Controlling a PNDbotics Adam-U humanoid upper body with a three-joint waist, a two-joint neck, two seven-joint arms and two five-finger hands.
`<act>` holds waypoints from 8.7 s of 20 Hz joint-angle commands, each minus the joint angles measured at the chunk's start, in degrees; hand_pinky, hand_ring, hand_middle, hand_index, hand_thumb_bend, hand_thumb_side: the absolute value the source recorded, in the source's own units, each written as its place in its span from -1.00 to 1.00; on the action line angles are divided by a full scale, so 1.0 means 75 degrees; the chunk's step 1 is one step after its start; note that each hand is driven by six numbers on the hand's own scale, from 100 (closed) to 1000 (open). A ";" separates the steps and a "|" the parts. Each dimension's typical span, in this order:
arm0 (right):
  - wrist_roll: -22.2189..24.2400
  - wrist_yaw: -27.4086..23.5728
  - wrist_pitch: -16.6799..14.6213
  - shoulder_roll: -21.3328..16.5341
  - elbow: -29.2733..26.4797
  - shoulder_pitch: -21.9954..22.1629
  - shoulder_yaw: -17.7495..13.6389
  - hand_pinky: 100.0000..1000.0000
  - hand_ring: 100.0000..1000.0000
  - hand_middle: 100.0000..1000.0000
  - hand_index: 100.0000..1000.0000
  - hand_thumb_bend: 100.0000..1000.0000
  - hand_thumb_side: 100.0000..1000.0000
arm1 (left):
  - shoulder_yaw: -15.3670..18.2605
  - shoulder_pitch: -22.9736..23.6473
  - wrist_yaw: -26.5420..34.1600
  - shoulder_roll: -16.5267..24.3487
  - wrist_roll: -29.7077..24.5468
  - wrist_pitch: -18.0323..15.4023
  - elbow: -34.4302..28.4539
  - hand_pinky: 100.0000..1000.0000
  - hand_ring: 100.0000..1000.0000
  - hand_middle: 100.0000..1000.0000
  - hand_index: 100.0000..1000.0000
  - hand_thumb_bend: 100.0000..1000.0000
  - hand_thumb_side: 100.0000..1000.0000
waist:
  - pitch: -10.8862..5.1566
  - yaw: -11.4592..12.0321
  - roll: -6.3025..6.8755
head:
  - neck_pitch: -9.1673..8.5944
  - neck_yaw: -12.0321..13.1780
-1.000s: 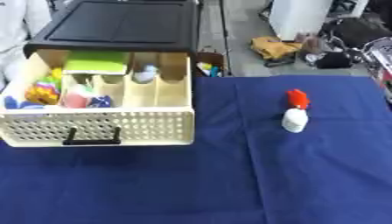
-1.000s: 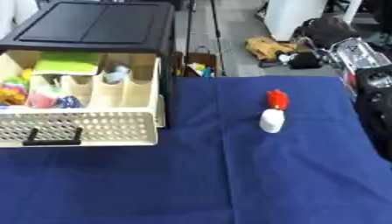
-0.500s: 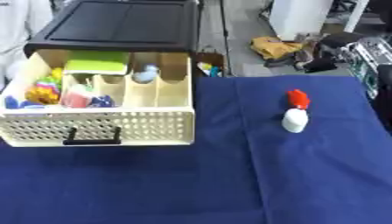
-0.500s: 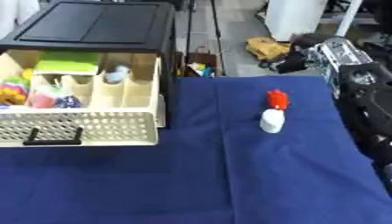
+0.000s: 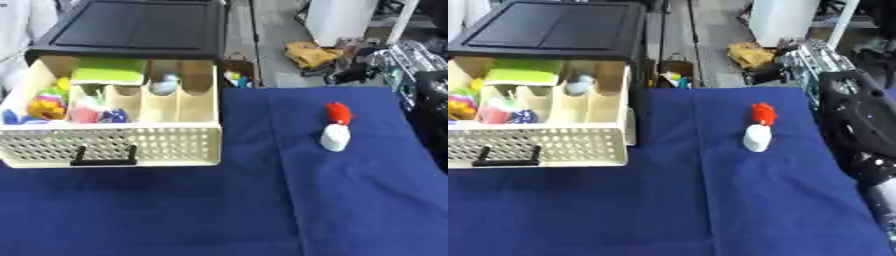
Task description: Pick up objects from table and place into drawer.
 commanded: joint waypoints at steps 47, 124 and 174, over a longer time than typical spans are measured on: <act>-0.0773 0.1928 0.3276 0.0188 0.0844 -0.0109 -0.1321 -0.17 0.42 0.06 0.47 -0.48 1.00 | -0.0107 -0.0089 -0.0053 -0.0029 -0.0136 -0.0081 -0.0100 -0.38 -0.02 0.21 0.59 0.03 1.00 | 0.0252 0.0348 0.0129 | -0.0339 -0.0506; -0.2684 0.0621 0.3746 0.0162 0.0613 -0.0003 -0.1306 -0.99 -0.25 -0.64 -0.36 -1.00 -0.18 | -0.0164 -0.0147 0.0098 -0.0070 -0.0151 -0.0078 -0.0100 -0.38 -0.02 0.22 0.60 -0.01 1.00 | 0.0382 0.0379 0.0146 | -0.0445 -0.0774; -0.2458 -0.1983 0.0809 -0.0200 -0.7023 -0.0545 0.1889 -0.94 -0.27 -0.64 -0.44 -1.00 -0.04 | -0.0119 -0.0140 0.0549 0.0341 -0.0093 0.0015 -0.0100 -0.30 -0.01 0.21 0.60 -0.04 1.00 | -0.0360 0.0293 -0.0107 | -0.0114 -0.0515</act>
